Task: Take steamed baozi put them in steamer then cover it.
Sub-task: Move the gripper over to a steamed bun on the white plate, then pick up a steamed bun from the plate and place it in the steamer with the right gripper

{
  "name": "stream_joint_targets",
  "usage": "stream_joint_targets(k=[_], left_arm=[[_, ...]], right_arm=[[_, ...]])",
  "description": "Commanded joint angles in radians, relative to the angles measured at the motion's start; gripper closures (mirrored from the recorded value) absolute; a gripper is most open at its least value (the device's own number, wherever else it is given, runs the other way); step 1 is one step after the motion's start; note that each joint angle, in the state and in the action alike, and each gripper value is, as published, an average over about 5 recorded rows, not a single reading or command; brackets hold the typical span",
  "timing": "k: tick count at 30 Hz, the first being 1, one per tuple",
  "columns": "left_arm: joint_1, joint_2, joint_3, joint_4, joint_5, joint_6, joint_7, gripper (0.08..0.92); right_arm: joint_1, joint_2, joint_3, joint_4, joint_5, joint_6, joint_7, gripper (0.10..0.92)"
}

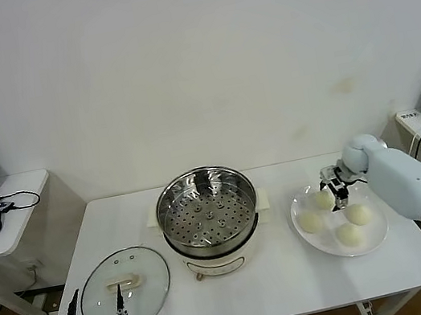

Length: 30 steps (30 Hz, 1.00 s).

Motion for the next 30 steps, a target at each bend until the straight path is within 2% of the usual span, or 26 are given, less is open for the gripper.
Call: stream_joint_targets(k=[1, 12, 23, 30], left_arm=[[0.0, -0.001, -0.001, 0.0, 0.002, -0.002, -0.001, 0.177], [0.0, -0.003, -0.001, -0.001, 0.002, -0.005, -0.004, 0.177], [0.001, 0.004, 0.0, -0.006, 0.001, -0.005, -0.009, 0.177], [-0.008, 0.018, 0.009, -0.01, -0.007, 0.006, -0.01, 0.177]], right_arm=[[0.008, 0.027, -0.002, -0.046, -0.02, 0.001, 0.003, 0.339], [0.025, -0.039, -0.046, 0.059, 0.054, -0.011, -0.016, 0.438], [0.244, -0.211, -0.283, 0.356, 0.337, -0.074, -0.03, 0.448], [0.504, -0.19, -0.478, 0.439, 0.497, -0.088, -0.019, 0.448]])
